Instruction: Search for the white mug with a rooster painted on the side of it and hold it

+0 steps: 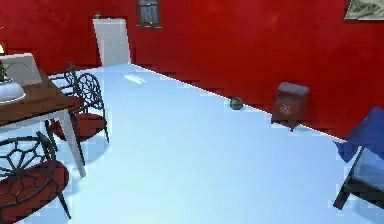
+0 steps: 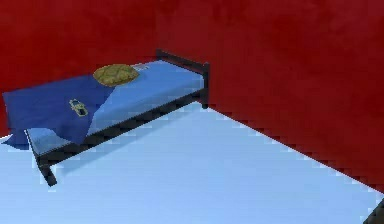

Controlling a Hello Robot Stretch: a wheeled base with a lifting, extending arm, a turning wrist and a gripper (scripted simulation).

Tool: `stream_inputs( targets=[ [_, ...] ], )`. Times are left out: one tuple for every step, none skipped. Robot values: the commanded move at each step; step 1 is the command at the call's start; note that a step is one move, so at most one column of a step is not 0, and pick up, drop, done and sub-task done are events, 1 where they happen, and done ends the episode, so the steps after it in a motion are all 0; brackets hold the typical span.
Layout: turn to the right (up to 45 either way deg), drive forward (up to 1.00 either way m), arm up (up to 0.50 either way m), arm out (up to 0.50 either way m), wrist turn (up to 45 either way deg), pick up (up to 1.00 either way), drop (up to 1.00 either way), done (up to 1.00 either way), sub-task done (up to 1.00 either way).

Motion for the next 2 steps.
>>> stream_inputs(
  targets=[
    [-15.0, 0.00, 0.00, 0.00, 0.0, 0.00, 0.00, 0.00, 0.00],
    [0.0, 1.00, 0.00, 0.00, 0.0, 0.00, 0.00, 0.00, 0.00]
  ],
)
